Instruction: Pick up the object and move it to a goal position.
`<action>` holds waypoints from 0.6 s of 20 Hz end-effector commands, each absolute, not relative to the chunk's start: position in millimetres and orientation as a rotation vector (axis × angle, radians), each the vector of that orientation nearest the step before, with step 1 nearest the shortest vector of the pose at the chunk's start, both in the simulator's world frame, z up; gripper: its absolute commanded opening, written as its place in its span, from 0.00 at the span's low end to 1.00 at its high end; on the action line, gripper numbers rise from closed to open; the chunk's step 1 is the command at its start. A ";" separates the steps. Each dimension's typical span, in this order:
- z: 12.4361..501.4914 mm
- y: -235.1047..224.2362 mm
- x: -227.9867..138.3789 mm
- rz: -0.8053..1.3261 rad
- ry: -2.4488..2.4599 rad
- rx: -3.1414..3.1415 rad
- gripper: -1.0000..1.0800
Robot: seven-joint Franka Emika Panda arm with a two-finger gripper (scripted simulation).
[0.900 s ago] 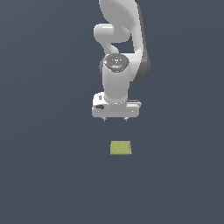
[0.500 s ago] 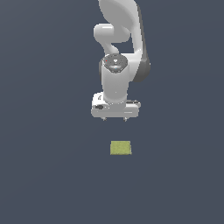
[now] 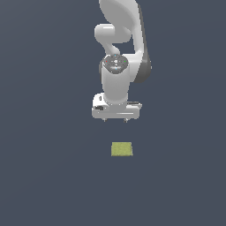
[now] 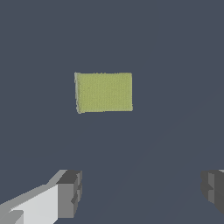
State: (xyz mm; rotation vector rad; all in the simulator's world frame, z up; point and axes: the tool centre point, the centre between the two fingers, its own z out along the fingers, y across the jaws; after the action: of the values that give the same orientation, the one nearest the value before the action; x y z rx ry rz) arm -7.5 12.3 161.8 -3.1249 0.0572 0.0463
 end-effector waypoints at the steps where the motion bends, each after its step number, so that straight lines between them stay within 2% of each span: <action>1: 161.5 12.4 -7.2 0.047 0.066 -3.125 0.96; 12: 153.9 14.7 0.4 0.048 0.260 -3.112 0.96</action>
State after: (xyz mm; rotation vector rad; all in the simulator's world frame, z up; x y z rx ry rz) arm -1.0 14.2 155.5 -3.1154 0.2226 0.0473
